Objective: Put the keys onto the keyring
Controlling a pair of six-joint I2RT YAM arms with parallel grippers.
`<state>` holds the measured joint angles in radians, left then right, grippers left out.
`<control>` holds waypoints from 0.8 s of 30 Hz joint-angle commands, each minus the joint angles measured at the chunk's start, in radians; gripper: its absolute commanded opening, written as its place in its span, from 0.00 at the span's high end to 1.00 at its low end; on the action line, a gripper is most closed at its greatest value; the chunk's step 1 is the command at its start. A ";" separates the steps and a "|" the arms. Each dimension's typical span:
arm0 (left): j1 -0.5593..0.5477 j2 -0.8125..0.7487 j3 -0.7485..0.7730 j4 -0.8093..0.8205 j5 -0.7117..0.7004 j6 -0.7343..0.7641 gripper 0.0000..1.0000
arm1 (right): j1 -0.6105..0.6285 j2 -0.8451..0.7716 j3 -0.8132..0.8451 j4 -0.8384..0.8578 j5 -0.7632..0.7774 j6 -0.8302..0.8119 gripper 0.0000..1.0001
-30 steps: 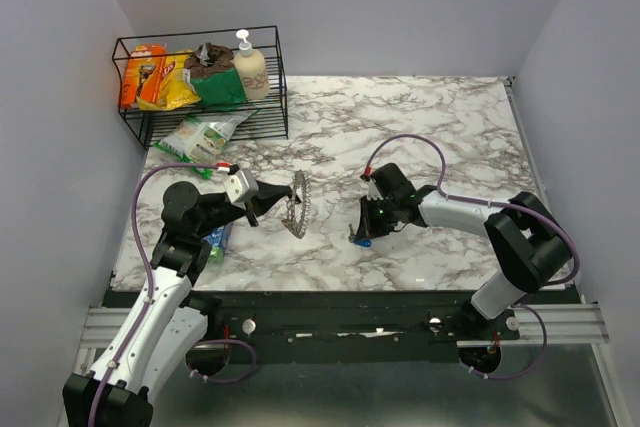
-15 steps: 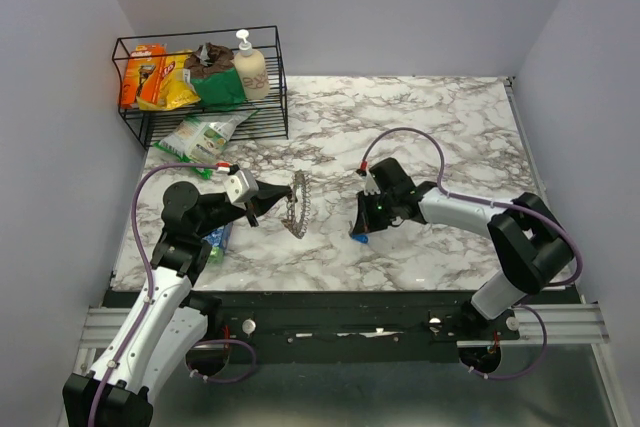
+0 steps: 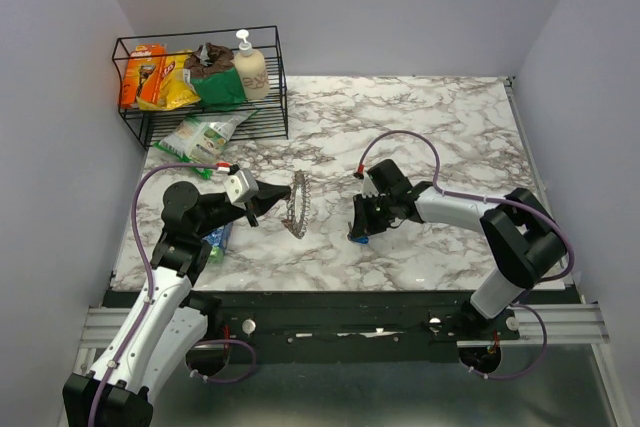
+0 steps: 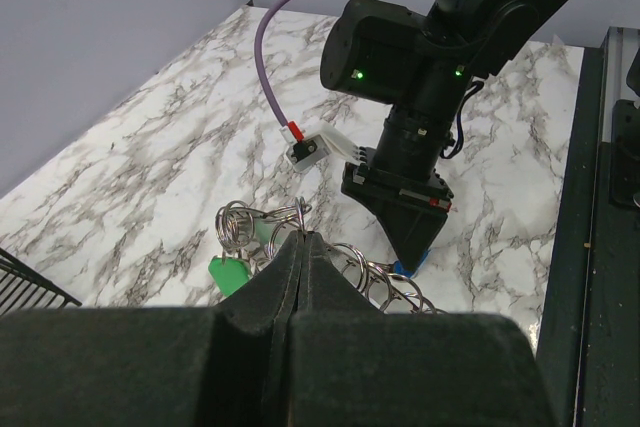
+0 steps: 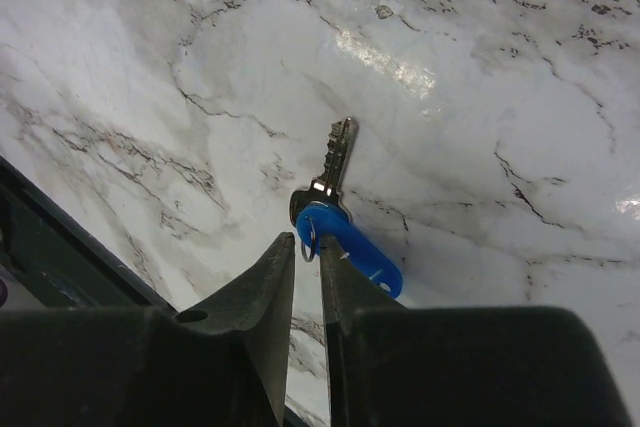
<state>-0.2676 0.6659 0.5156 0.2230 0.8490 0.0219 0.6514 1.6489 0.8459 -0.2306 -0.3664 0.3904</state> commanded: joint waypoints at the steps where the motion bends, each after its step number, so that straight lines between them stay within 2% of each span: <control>1: 0.005 -0.006 0.001 0.050 0.022 0.010 1.00 | 0.004 -0.008 0.005 -0.009 -0.019 -0.012 0.73; 6: 0.005 -0.011 0.001 0.049 0.022 0.012 1.00 | 0.005 0.009 0.009 -0.009 -0.016 -0.012 0.73; 8: 0.005 -0.011 0.001 0.049 0.022 0.012 1.00 | 0.005 0.014 0.007 -0.007 -0.014 -0.013 0.76; 9: 0.005 -0.011 0.001 0.047 0.024 0.012 1.00 | 0.007 0.012 0.007 -0.007 -0.011 -0.015 0.83; 13: 0.007 -0.015 0.003 0.045 0.022 0.016 1.00 | 0.007 0.002 0.001 -0.001 -0.002 -0.022 0.99; 24: 0.005 -0.019 0.011 0.015 0.033 0.044 1.00 | 0.007 -0.124 0.018 0.019 0.020 -0.096 0.99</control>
<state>-0.2676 0.6655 0.5156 0.2214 0.8497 0.0399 0.6533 1.5871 0.8455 -0.2283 -0.3660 0.3473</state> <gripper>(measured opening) 0.009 0.013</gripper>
